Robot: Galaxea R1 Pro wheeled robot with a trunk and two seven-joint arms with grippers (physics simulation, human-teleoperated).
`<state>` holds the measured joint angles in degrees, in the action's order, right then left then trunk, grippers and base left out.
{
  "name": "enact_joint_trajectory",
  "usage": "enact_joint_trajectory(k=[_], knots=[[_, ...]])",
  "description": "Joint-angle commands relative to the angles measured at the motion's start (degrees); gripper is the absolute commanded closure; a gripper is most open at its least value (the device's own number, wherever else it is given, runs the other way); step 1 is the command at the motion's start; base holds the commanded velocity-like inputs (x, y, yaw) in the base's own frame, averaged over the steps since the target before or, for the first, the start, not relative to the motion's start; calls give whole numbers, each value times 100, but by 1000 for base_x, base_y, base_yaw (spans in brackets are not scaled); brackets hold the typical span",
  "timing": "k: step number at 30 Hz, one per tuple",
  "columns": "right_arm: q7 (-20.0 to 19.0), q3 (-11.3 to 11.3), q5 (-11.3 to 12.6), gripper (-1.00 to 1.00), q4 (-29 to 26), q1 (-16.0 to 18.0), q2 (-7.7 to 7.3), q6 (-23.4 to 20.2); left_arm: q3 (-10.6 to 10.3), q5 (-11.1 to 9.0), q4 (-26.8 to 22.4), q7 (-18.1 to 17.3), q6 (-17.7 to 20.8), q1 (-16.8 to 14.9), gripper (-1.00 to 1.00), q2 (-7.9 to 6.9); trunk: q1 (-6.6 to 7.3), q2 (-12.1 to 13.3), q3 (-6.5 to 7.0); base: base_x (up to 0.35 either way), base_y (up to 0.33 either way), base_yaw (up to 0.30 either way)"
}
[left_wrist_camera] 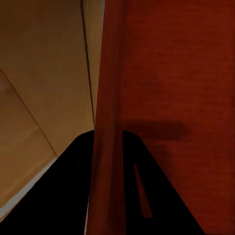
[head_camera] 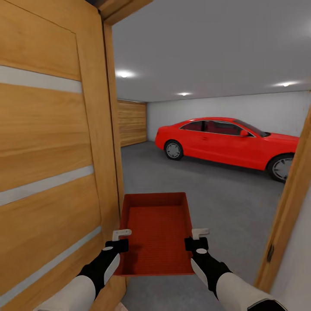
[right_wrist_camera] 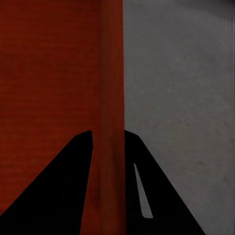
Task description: Move the two storage containers from the living room to the garage. In the garage, place one container on the floor and stack the other container on top of it (either order is fine).
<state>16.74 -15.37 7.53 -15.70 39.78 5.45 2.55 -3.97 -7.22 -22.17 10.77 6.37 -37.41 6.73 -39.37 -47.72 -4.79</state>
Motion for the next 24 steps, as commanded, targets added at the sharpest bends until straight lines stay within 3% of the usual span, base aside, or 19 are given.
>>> enact_joint_trajectory(k=[1,24], knots=[[145,230,-2,100,-3,13,-18,37,16,7,-15,453,40,3,100,-84,-3,-7,-9,192,262,-178],[146,227,2,100,-3,13,-17,35,14,10,-15,447,40,2,100,-84,-3,-7,-9,195,217,-280]])
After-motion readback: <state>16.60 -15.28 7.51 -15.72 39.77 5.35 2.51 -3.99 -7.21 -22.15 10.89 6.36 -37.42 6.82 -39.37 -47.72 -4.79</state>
